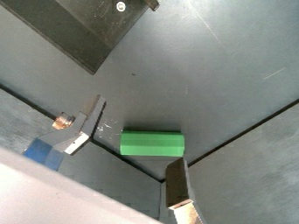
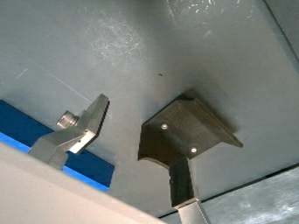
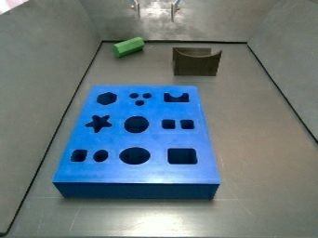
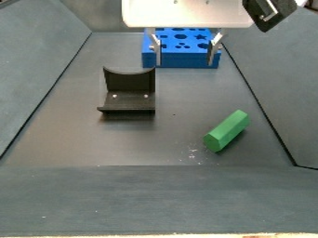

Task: Pick up the hexagon object. Move up. Place the hexagon object on the fixture. Regrasp the hexagon object. Move to above the board. Insert the hexagon object.
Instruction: Pick up the hexagon object.

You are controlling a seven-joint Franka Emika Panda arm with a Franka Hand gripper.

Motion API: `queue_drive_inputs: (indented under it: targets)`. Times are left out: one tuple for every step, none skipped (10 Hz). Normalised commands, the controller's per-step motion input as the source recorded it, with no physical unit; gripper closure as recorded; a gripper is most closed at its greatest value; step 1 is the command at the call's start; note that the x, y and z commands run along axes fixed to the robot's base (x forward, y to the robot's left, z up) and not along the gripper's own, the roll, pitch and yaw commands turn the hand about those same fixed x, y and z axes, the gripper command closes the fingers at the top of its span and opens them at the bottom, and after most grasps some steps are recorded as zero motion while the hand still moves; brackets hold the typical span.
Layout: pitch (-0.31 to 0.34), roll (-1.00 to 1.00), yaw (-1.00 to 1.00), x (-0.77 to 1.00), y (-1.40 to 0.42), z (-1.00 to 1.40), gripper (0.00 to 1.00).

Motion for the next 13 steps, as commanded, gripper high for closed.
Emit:
queue_drive_inputs:
  targets:
    - [-0.200, 0.00, 0.00, 0.00, 0.00, -0.28, 0.00]
    - [-0.080, -0.25, -0.51, -0.73, 0.19, -0.57, 0.00]
    - [0.260, -0.22, -0.65, -0.16, 0.23, -0.77, 0.00]
    - [0.174, -0.20, -0.78, -0.27, 0.04, -0.66, 0.00]
    - [0.000, -0.01, 0.00, 0.00, 0.04, 0.00, 0.00]
    - [0.000, 0.00, 0.00, -0.06, 0.00, -0.24, 0.00]
    - [0.000, -0.16, -0.77, -0.33, 0.02, -0.46, 0.00]
    - [0.000, -0.12, -0.79, -0.33, 0.02, -0.44, 0.00]
    - [0.011, -0.15, -0.58, -0.58, 0.18, -0.37, 0.00]
    - [0.000, 0.00, 0.00, 0.03, 0.00, 0.00, 0.00]
    - [-0.414, -0.49, 0.00, -0.33, 0.66, 0.49, 0.00]
    - [-0.437, -0.47, 0.05, -0.24, 0.76, 0.54, 0.00]
    - [-0.300, -0.30, 0.03, -0.09, 0.60, 0.45, 0.00]
